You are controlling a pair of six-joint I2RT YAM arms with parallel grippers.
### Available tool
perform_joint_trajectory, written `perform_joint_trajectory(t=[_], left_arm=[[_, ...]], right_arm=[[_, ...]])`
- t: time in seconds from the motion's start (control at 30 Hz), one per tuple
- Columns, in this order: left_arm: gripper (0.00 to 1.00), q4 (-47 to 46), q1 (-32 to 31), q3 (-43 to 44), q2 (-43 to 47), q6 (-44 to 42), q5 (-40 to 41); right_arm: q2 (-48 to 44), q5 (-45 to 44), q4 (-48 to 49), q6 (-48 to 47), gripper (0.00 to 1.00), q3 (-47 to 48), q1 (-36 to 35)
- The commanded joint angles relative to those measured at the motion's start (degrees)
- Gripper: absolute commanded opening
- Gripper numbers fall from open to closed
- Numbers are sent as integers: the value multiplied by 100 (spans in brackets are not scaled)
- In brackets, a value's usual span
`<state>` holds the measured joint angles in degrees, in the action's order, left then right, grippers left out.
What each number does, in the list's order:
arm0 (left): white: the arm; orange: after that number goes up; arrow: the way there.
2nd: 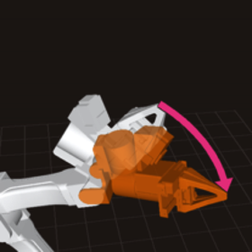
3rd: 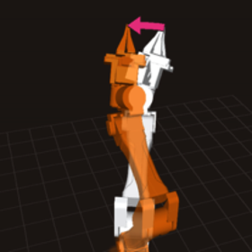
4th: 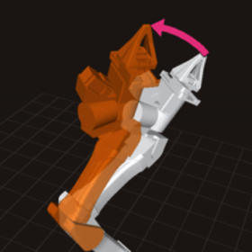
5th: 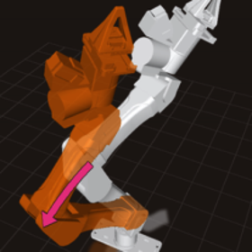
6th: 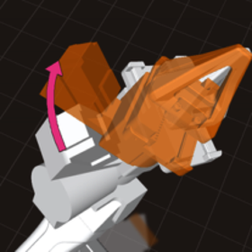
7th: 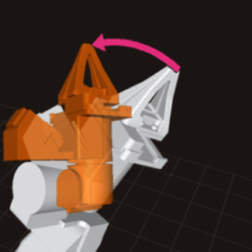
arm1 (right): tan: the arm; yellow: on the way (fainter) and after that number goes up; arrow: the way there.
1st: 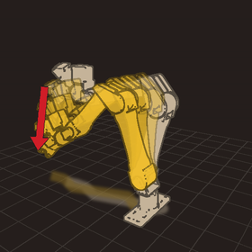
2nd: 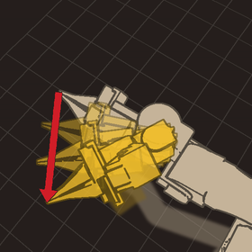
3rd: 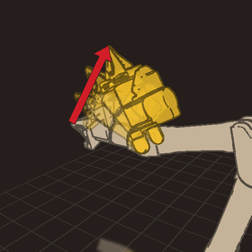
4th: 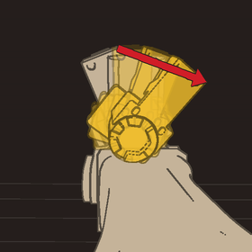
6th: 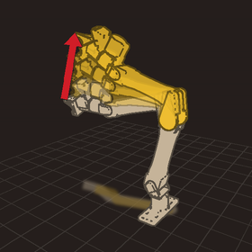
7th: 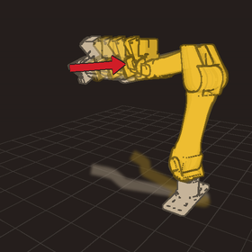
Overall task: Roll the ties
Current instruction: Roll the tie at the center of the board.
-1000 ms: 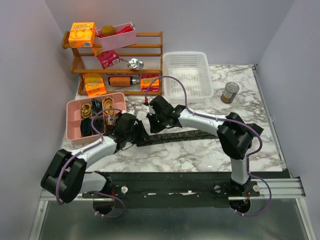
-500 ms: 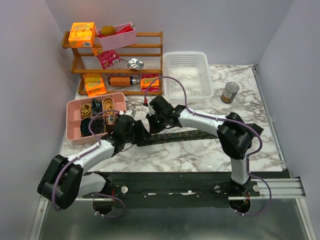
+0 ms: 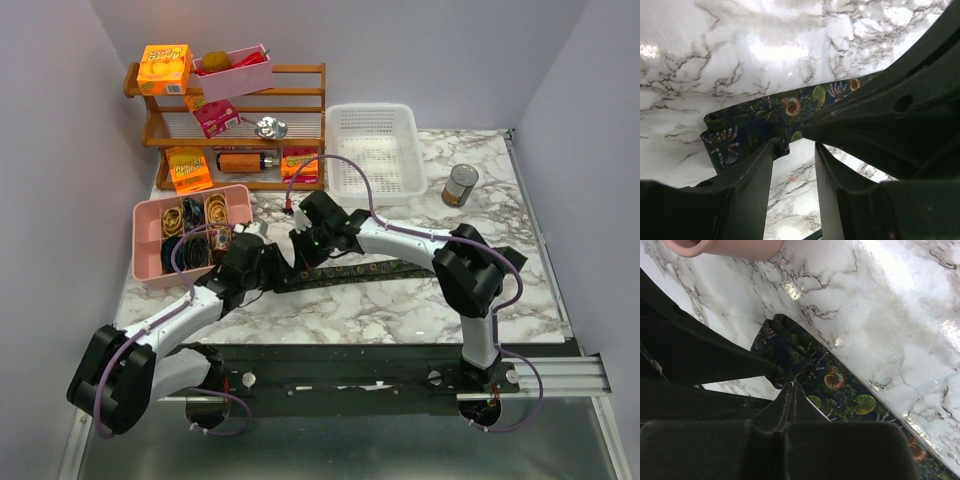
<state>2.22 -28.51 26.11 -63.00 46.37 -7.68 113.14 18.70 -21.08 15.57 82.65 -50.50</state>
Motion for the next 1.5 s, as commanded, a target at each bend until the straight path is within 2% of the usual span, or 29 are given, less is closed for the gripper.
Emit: perform_joint_trajectory(t=[0.0,0.2,0.3,0.53,0.6,0.7,0.8,0.93,1.07,1.37,1.4,1.47], left_arm=[[38,-134,-5,-237,-28,30,92],[19,-397,-5,-396,-274,74,126],[15,-450,-5,-422,-379,56,170],[15,-424,-5,-379,-388,48,197],[16,-363,-5,-335,-301,30,206],[26,-213,-5,-247,-73,-31,311],[46,260,3,-150,252,-128,609],[47,832,144,-88,578,-225,724],[47,912,363,-237,701,-225,724],[48,324,680,-606,562,-155,584],[52,236,698,-633,544,-163,549],[54,-28,724,-721,447,-120,496]], right_arm=[[138,565,280,16,0,102,-30],[401,644,289,16,0,137,-30],[551,617,289,7,1,163,-48],[806,477,271,-2,1,190,-48],[867,337,245,-2,0,225,-39],[902,240,166,-19,0,286,-39],[938,196,139,-37,1,304,-48],[938,204,78,-63,1,339,-39],[762,161,69,-107,0,383,-39],[771,-86,-98,-274,1,612,-39],[779,-86,-98,-274,0,612,-48],[876,-86,-107,-292,1,638,-39]])
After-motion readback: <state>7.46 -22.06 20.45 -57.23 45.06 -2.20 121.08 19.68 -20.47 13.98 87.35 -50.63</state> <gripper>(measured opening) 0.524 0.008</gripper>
